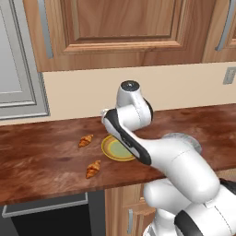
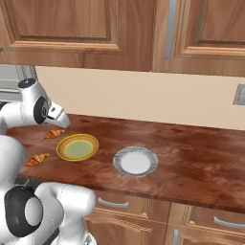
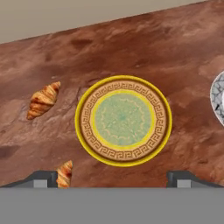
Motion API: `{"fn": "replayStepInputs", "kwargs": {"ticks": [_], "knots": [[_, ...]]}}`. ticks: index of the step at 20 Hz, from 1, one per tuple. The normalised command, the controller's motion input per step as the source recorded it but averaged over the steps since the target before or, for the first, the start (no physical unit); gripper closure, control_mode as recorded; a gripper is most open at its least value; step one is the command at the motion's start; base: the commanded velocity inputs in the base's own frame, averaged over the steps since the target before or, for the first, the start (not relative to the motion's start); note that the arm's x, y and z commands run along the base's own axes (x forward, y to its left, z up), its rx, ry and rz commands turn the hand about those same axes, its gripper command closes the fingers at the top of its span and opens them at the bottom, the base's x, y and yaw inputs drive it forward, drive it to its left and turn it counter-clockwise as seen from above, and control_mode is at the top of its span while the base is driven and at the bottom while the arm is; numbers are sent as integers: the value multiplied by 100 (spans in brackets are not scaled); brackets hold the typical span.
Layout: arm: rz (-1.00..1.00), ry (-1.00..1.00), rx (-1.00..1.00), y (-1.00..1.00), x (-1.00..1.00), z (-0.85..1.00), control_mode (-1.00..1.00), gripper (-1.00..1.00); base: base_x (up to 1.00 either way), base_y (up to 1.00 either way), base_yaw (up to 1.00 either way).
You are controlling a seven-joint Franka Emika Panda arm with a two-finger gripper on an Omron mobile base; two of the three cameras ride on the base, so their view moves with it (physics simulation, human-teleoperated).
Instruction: Place the pastries on the plates.
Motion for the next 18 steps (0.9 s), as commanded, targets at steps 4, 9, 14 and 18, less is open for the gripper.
{"fn": "replayStepInputs", "kwargs": {"ticks": [4,9,14,18], "knots": [[-9,16,1,37,36,-11,-100,-100,0,0,0],[-1,21,2,14,38,-6,-100,-100,0,0,0],[0,14,4,15,36,-12,-100,-100,0,0,0],[0,7,0,23,32,-28,-100,-100,0,0,0]]}}
